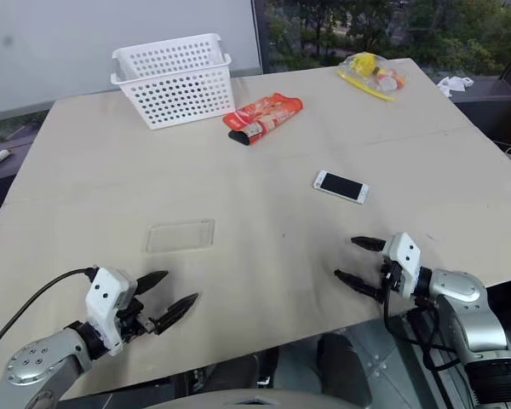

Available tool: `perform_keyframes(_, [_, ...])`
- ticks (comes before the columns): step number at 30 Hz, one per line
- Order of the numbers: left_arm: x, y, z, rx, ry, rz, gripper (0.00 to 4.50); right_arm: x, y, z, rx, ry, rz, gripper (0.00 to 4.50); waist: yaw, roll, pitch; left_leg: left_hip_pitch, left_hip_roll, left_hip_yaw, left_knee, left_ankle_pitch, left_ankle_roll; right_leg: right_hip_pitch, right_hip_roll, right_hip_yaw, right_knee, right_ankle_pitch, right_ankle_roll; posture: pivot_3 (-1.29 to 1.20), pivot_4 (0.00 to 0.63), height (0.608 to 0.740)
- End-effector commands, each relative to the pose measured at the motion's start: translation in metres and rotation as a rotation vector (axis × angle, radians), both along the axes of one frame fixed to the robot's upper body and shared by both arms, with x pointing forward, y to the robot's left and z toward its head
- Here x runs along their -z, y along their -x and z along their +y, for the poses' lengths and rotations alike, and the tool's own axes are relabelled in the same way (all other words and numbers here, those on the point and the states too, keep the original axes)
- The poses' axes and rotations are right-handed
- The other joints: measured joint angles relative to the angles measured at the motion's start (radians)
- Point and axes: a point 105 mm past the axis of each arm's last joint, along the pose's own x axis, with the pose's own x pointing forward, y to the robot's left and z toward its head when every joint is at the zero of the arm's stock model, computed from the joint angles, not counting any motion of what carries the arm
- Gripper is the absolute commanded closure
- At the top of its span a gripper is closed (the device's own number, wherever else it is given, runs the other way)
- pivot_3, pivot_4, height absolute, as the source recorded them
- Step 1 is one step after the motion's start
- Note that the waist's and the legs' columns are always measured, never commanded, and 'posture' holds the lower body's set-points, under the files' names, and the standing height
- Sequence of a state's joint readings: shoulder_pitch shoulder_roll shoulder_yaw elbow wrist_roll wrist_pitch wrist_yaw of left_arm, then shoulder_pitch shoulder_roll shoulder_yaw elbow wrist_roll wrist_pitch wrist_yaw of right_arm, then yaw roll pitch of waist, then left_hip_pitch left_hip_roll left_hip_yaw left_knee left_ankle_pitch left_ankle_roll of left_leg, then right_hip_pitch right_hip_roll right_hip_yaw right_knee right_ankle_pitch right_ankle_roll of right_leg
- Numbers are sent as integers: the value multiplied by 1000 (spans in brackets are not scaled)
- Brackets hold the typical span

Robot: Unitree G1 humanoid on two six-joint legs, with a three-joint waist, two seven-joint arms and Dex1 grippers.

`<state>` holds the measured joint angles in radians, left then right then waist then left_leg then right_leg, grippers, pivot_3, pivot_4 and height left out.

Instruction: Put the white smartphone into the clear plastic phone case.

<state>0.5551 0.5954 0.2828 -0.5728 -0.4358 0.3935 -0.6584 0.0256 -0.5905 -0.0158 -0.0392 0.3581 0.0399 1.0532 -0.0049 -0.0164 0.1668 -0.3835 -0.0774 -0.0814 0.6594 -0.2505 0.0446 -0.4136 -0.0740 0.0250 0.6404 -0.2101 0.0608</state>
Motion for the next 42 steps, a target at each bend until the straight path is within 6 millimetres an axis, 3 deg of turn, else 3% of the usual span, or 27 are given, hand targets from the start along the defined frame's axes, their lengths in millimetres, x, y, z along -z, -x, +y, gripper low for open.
perform_keyframes(1, [-5,2,-3,33,30,-43,0,-7,-5,-2,-3,2,-52,31,0,0,0,0,0,0,0,0,0,0,0,0,0,1,-1,0,150,740])
perform_keyframes(11, [-15,-2,-3,125,43,-95,0,-10,-12,0,-3,-13,-80,31,4,1,0,0,1,0,0,0,0,0,0,-3,-1,-1,1,0,150,740])
perform_keyframes(18, [-20,-9,-1,195,22,-100,0,-17,-7,6,-36,-33,-97,31,4,1,1,0,1,0,-1,0,0,0,0,-3,-2,-1,1,0,150,740])
perform_keyframes(26, [-34,-51,24,328,-130,-134,0,-53,23,50,-283,-128,-93,31,13,2,1,0,2,-2,-1,0,0,0,0,-7,-2,-1,1,0,150,740])
perform_keyframes(29, [-33,-73,30,367,-157,-134,0,-62,29,61,-337,-121,-112,31,18,3,2,0,2,-2,-1,0,0,0,0,-8,-3,1,-2,0,150,740])
perform_keyframes(32, [-24,-82,31,430,-157,-69,0,-68,28,65,-344,-105,-143,31,18,2,2,-1,1,-2,-2,0,0,-1,0,-11,-5,2,-2,0,150,740])
perform_keyframes(35, [-11,-86,37,490,-204,12,782,-75,24,67,-328,-96,-172,0,16,2,2,-2,1,-1,-4,0,1,-2,0,-10,-7,4,1,0,150,740])
perform_keyframes(38, [-3,-97,41,515,-269,37,2014,-78,23,67,-316,-87,-180,0,20,3,1,-2,2,-3,-8,0,1,-3,0,-10,-7,5,0,0,150,740])
perform_keyframes(39, [0,-99,39,538,-290,38,2533,-79,23,67,-312,-86,-179,0,20,3,1,-2,2,-3,-8,0,1,-4,0,-10,-7,5,0,0,150,740])
perform_keyframes(42, [-1,-104,27,580,-275,25,3482,-80,24,65,-296,-81,-180,0,22,6,-1,-2,1,-3,-8,0,1,-3,-1,-9,-7,5,0,0,150,740])
